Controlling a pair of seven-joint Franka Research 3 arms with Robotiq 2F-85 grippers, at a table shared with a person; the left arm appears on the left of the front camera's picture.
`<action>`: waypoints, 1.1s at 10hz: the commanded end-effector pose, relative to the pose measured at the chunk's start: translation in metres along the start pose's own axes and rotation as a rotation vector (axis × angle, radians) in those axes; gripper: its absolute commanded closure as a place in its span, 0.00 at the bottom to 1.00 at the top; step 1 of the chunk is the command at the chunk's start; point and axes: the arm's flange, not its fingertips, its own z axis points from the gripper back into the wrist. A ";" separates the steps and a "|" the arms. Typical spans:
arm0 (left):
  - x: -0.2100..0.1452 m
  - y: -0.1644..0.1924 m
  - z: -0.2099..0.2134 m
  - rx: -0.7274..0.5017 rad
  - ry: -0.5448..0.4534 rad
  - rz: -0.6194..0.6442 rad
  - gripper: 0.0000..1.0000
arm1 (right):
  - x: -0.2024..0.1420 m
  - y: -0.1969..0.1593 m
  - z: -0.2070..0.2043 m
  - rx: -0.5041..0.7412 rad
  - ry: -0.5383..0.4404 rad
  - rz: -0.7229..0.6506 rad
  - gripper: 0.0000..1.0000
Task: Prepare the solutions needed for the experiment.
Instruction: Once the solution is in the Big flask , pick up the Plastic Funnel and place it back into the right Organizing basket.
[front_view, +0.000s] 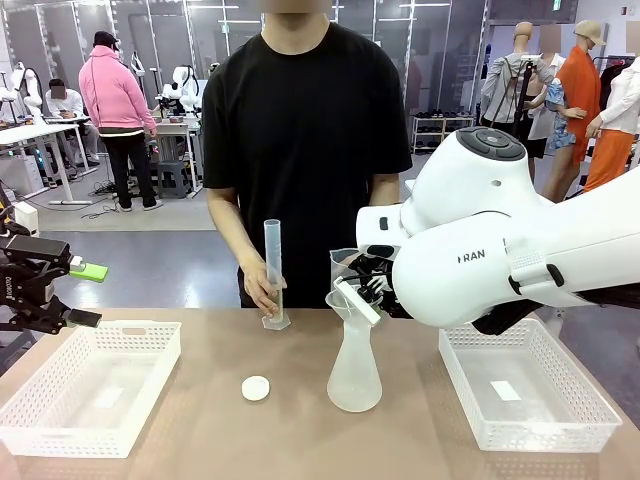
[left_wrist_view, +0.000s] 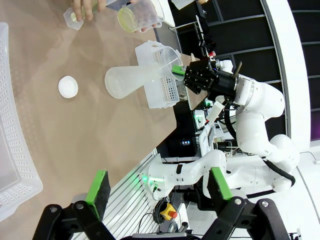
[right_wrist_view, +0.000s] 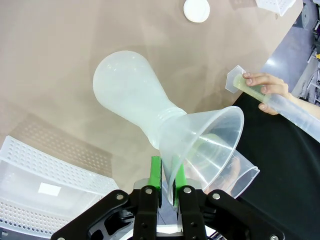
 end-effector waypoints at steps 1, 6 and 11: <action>0.002 -0.003 -0.001 -0.024 -0.008 0.003 0.00 | 0.013 -0.005 0.011 -0.004 0.025 0.028 0.86; 0.002 -0.003 -0.001 -0.024 -0.008 0.003 0.00 | 0.025 -0.016 0.041 -0.015 -0.010 0.077 0.66; 0.002 -0.003 -0.001 -0.024 -0.008 0.003 0.00 | 0.026 -0.008 0.053 -0.016 -0.018 0.054 0.06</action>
